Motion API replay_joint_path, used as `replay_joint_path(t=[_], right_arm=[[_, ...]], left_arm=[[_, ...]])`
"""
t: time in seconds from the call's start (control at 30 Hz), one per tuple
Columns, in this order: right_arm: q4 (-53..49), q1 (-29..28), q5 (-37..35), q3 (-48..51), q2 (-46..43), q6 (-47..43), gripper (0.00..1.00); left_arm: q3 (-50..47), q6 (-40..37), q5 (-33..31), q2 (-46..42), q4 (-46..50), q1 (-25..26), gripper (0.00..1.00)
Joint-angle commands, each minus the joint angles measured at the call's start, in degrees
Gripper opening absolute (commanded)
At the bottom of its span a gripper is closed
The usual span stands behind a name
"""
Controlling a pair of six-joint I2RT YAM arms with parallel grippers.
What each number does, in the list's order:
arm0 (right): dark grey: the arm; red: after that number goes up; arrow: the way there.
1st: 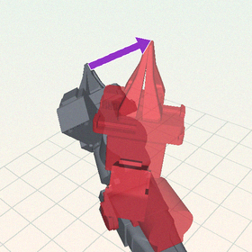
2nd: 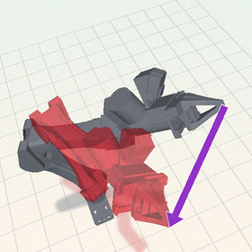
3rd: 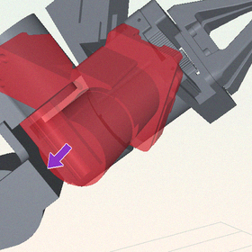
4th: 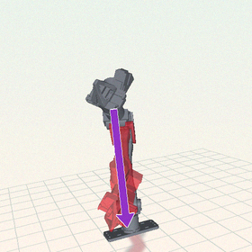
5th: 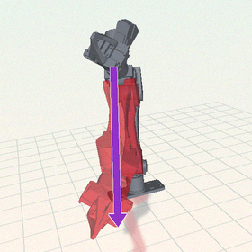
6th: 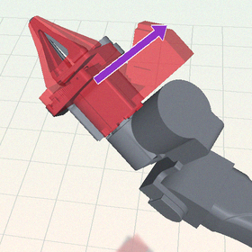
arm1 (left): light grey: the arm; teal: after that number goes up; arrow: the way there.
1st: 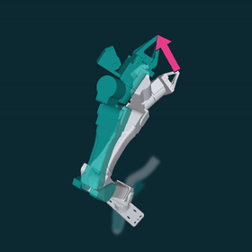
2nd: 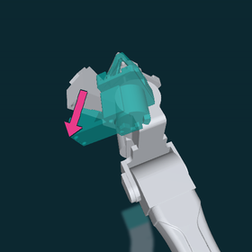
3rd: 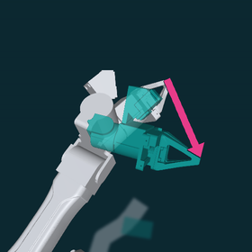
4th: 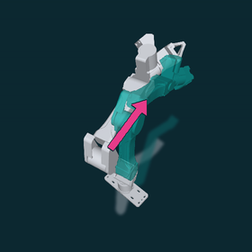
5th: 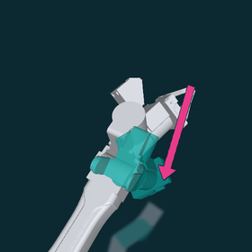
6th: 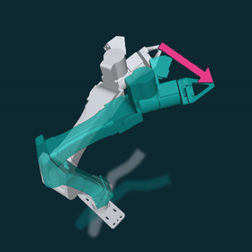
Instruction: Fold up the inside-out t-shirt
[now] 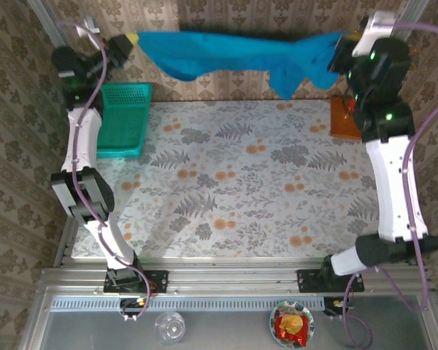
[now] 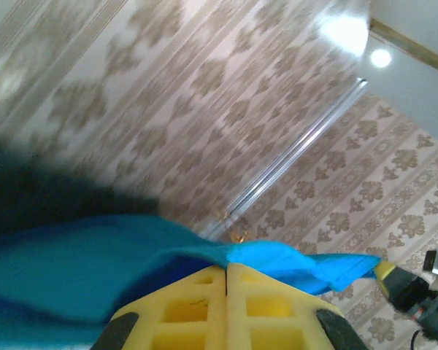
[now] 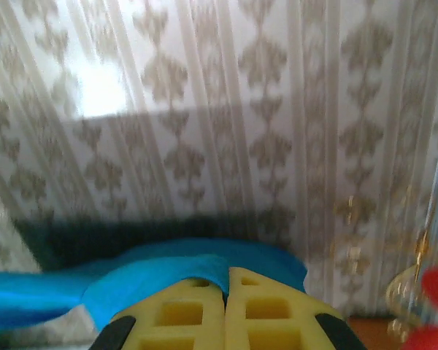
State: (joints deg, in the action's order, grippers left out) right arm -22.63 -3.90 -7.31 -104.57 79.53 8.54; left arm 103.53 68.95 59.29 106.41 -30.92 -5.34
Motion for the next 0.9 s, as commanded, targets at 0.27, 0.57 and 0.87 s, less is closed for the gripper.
replay_joint_path(t=[0.27, 0.57, 0.87], right_arm=[[-5.80, 0.21, 5.67, 50.52, -24.82, 12.49, 0.00], [-14.35, 0.12, 10.90, 65.24, -30.75, 22.74, 0.00], [-24.39, 0.12, 12.16, 68.20, -37.25, 31.86, 0.00]], left_arm=[[-58.27, -18.10, 0.47, -24.10, 6.29, 1.72, 0.00], [-66.48, -37.54, -16.08, -31.96, 40.51, 7.12, 0.00], [-68.63, -38.80, -28.23, -42.58, 54.12, 6.76, 0.00]])
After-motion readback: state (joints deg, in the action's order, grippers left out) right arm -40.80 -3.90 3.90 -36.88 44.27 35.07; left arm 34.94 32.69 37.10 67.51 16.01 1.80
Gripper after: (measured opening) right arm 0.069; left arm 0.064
